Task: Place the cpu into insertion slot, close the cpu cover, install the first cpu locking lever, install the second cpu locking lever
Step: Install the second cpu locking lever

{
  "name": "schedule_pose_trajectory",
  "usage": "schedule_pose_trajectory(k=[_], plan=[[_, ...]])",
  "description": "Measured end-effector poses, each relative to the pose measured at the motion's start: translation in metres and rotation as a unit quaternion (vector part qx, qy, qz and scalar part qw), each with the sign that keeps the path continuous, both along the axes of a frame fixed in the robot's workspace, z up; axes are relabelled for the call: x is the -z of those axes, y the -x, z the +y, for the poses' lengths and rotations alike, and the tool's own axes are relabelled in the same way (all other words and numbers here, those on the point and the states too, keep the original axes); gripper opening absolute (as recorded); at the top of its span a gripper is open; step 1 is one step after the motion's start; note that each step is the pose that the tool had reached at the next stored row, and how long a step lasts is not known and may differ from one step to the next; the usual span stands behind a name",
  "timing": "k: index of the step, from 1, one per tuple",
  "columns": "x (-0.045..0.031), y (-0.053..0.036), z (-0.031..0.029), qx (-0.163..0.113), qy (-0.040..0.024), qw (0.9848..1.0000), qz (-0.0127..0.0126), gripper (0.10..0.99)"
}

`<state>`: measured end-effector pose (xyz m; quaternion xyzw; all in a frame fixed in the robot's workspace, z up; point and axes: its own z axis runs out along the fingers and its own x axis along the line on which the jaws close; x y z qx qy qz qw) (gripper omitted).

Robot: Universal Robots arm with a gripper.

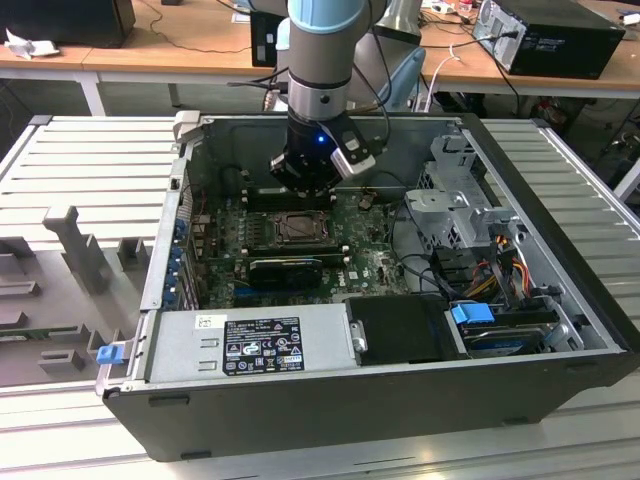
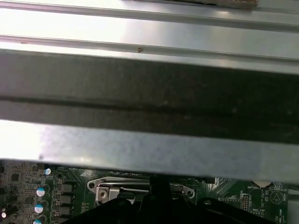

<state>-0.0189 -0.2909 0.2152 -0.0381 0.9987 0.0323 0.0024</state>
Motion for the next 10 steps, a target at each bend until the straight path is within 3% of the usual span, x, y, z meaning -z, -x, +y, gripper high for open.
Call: schedule_pose_trajectory(k=[10], plan=[[0.0, 0.0, -0.0062, 0.0, -0.0001, 1.0, 0.0, 0.106]])
